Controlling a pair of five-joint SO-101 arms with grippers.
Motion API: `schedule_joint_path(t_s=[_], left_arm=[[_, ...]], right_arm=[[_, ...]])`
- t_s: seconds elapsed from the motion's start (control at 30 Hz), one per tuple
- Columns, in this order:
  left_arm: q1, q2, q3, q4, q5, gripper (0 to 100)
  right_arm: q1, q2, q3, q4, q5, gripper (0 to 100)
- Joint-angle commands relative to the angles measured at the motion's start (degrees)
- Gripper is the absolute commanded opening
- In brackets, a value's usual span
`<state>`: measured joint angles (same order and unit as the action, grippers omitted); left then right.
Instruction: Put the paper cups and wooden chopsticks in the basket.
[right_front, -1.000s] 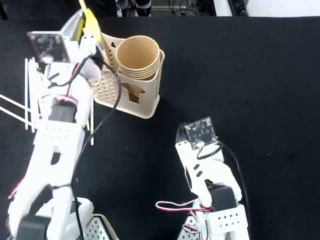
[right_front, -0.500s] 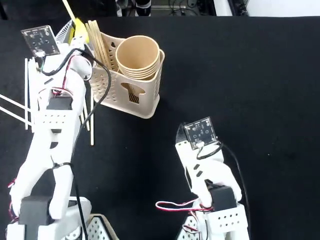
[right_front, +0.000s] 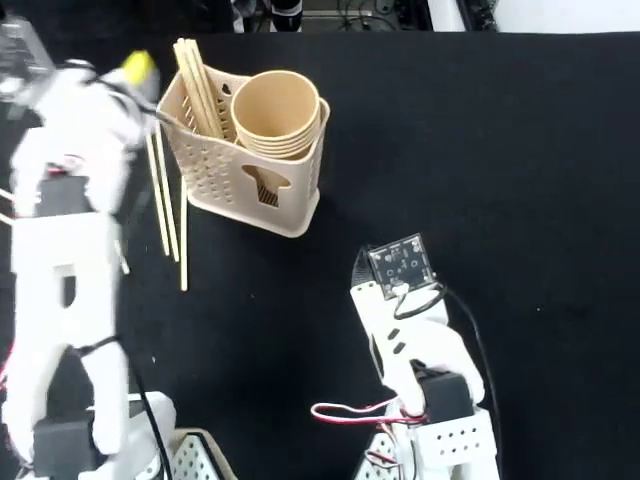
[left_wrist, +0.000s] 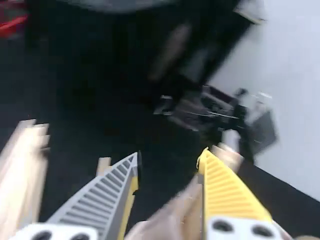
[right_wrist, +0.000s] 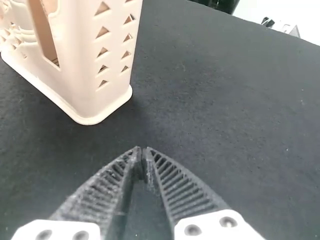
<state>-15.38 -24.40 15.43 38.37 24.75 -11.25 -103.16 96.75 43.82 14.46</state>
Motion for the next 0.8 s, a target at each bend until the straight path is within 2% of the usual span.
schedule_joint_path(t_s=[0.0,0.13,0.27,0.63,0.77], left_arm=[[-8.7,-1.5,-10.8,13.3,0.5,20],[-16.6,3.4,-17.4,22.6,0.2,21],[-21.3,12.8,-21.1,26.1,0.1,21],[-23.8,46.2,-36.4,26.5,-1.7,21],[-23.8,57.7,-46.2,30.7,-4.0,21]], right_arm=[[-0.5,-2.3,-0.1,0.3,0.4,1.5],[-0.5,-2.4,-0.1,0.8,0.4,1.5],[-0.5,-2.7,-0.1,1.4,0.4,1.5],[-0.5,-2.7,-0.1,1.4,0.4,1.5],[-0.5,-2.6,-0.1,1.4,0.4,1.5]])
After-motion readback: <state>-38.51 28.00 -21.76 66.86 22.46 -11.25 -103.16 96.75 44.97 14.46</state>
